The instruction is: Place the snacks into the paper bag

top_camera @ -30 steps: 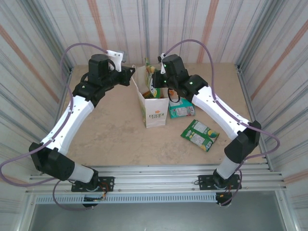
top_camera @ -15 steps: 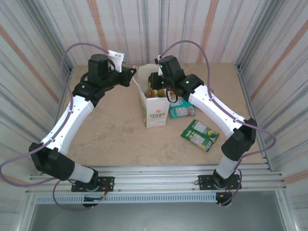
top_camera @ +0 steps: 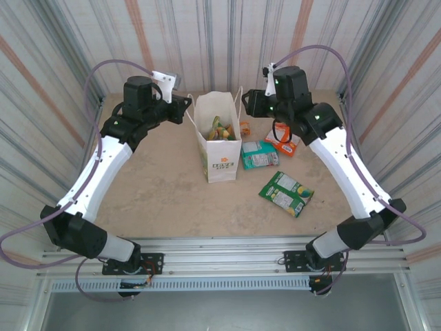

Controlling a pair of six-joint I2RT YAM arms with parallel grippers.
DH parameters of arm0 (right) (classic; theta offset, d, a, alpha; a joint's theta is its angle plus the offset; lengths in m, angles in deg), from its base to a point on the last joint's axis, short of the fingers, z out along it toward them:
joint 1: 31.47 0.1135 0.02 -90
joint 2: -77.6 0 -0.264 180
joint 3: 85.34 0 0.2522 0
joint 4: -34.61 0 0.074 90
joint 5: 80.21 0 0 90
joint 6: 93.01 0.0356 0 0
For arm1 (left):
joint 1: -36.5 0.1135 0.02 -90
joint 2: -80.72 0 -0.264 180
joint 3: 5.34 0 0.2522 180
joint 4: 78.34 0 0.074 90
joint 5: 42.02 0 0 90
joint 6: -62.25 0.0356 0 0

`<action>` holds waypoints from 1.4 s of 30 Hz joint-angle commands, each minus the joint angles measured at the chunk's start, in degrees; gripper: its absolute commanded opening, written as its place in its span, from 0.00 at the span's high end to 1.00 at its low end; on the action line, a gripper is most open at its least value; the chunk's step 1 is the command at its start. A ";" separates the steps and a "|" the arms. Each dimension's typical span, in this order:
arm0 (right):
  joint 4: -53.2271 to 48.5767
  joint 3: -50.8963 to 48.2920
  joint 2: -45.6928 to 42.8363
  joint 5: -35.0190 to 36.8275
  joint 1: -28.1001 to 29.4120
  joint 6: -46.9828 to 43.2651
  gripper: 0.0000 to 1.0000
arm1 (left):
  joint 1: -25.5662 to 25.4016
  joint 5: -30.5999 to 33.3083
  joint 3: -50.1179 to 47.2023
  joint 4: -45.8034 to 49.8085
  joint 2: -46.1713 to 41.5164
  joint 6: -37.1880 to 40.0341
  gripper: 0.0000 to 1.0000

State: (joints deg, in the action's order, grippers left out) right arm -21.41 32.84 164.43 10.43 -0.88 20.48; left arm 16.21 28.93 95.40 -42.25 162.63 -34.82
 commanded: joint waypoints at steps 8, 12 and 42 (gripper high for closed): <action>-2.23 6.54 10.67 -8.82 -0.53 -1.67 0.42 | 0.35 -0.02 2.68 1.08 0.00 0.92 0.98; -1.21 7.47 11.80 -6.99 -0.55 -1.95 0.65 | 0.34 0.82 4.08 2.93 0.16 1.63 1.00; -0.69 5.22 6.74 -2.12 7.42 -1.78 0.55 | 2.09 14.56 4.23 15.41 -7.10 7.42 0.52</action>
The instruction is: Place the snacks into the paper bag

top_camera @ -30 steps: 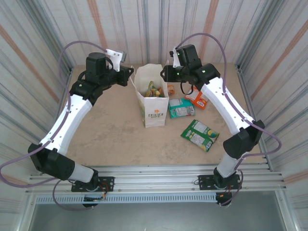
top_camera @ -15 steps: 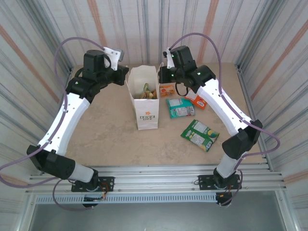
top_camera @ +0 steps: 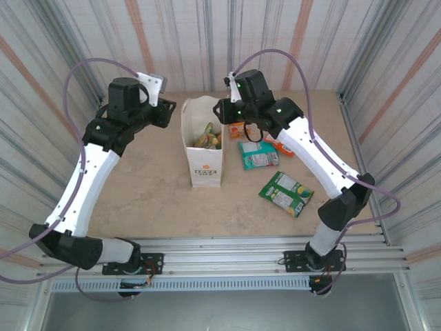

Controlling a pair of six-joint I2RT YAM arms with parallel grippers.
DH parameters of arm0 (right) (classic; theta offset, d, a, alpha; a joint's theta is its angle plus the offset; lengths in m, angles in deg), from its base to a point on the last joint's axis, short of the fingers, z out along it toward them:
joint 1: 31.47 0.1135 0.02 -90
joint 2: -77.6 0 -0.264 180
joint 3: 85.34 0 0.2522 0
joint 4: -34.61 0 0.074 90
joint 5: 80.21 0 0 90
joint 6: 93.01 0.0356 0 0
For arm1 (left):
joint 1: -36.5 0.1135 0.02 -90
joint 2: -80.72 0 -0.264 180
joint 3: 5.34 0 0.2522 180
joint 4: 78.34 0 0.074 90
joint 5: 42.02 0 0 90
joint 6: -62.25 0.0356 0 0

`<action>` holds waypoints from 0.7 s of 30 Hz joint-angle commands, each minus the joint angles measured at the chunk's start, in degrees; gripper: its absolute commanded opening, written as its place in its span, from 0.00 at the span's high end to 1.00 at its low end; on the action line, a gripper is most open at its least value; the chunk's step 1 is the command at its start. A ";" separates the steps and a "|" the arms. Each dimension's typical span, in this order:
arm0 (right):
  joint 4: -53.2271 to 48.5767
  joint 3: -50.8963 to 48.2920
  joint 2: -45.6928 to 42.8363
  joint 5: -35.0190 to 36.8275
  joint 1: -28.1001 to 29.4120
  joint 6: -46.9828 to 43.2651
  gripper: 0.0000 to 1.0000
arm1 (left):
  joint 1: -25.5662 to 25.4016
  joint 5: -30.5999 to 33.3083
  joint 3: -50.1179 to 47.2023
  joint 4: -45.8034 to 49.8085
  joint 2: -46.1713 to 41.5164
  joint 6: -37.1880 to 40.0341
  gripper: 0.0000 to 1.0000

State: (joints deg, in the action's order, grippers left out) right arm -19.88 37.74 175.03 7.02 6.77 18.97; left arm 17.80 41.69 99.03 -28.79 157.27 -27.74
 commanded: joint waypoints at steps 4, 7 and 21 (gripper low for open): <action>-4.72 -2.35 -7.44 0.09 -1.33 0.28 0.51 | 0.55 -0.49 -0.08 2.79 -3.65 -0.18 0.41; -5.03 -7.78 -11.39 -2.58 -3.17 2.08 0.50 | 0.56 -3.34 -2.97 1.99 -6.32 -1.27 0.37; -15.16 -42.82 -29.62 -17.39 -26.68 11.07 0.47 | 0.61 -13.24 -25.91 -3.49 -22.25 -4.07 0.35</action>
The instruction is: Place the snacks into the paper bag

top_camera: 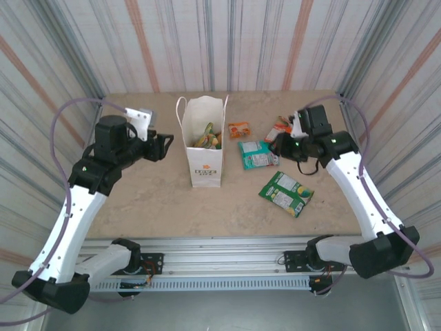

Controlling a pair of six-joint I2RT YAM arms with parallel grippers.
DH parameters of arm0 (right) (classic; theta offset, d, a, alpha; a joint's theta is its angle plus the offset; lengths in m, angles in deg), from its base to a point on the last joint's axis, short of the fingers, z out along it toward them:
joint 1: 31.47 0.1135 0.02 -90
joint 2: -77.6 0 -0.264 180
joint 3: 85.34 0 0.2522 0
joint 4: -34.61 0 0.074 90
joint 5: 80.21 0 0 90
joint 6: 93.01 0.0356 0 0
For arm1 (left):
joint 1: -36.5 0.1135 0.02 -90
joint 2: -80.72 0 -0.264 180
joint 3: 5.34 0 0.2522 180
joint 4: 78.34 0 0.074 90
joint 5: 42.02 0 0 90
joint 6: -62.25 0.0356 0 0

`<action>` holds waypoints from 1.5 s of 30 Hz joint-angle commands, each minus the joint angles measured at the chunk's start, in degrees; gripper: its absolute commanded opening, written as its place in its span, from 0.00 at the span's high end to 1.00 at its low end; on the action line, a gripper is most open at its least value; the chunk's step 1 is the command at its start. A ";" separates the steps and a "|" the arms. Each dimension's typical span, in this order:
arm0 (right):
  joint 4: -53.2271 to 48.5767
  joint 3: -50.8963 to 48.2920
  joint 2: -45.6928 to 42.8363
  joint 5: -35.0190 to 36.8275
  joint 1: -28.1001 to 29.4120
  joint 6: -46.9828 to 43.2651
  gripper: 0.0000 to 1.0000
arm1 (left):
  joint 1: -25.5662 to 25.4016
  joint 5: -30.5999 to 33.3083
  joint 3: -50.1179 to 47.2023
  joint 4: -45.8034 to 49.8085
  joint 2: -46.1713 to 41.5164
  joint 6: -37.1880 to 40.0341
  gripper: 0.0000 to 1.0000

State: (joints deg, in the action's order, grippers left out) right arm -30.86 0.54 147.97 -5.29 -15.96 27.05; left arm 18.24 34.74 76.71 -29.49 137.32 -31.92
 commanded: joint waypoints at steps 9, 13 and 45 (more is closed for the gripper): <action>-4.25 -22.93 -6.16 -0.72 -20.41 5.11 0.43 | 0.20 -10.30 -16.93 -7.05 -10.04 -2.65 0.37; -1.93 -26.54 -3.82 1.84 -23.98 3.77 0.41 | 0.24 -9.81 -19.15 -8.77 -9.84 -2.71 0.38; 17.74 -37.84 6.30 -2.17 -18.88 4.40 0.61 | -6.22 -26.93 -20.73 -12.51 -3.95 5.81 0.42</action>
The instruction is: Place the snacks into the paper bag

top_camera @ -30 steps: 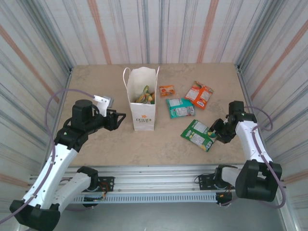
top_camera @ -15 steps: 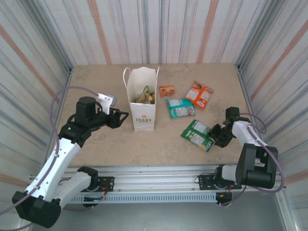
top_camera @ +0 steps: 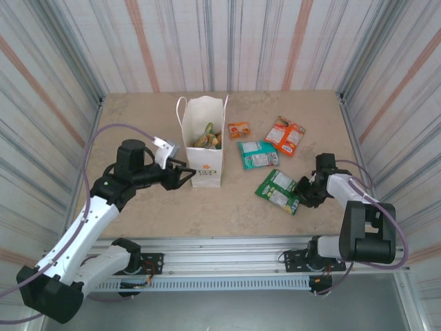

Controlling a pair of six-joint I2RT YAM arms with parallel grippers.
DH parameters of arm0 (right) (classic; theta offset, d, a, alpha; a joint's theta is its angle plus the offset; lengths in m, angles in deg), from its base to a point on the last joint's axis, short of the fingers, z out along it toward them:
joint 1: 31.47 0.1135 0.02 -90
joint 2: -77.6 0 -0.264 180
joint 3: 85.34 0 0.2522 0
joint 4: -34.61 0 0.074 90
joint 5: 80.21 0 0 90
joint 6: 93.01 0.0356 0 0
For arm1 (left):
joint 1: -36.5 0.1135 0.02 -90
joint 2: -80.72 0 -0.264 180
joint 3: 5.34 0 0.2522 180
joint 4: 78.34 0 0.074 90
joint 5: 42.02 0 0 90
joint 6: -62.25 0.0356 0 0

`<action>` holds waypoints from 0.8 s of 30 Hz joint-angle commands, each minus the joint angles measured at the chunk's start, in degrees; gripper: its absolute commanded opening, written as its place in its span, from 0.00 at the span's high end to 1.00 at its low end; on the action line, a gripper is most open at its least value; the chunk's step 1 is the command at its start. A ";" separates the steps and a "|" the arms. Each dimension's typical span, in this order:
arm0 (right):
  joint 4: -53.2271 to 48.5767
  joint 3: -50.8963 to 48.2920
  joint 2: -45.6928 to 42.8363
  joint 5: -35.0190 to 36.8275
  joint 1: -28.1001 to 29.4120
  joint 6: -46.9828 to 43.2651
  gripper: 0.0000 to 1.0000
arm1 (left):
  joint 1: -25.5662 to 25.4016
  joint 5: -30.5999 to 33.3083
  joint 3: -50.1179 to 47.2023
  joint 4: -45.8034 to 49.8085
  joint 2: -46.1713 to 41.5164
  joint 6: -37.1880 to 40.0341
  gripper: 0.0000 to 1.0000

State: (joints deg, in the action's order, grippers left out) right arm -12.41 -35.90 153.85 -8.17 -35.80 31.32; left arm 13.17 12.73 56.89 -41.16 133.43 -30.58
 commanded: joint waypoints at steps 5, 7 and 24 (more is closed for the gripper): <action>-1.93 -1.42 -0.22 0.86 2.22 -0.83 0.72 | -4.66 -6.34 -2.09 -0.83 -0.98 10.40 0.41; -2.31 -1.32 -0.90 1.07 2.82 -1.01 0.76 | -5.79 -6.20 -2.45 -0.83 -1.12 11.84 0.41; -13.42 8.25 -13.37 5.59 11.44 -7.17 1.00 | -8.85 -1.87 1.02 1.64 0.76 14.50 0.41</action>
State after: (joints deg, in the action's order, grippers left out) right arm -21.39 -31.73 143.97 -4.96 -26.06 27.91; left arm 5.10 9.72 55.38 -40.83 133.67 -18.17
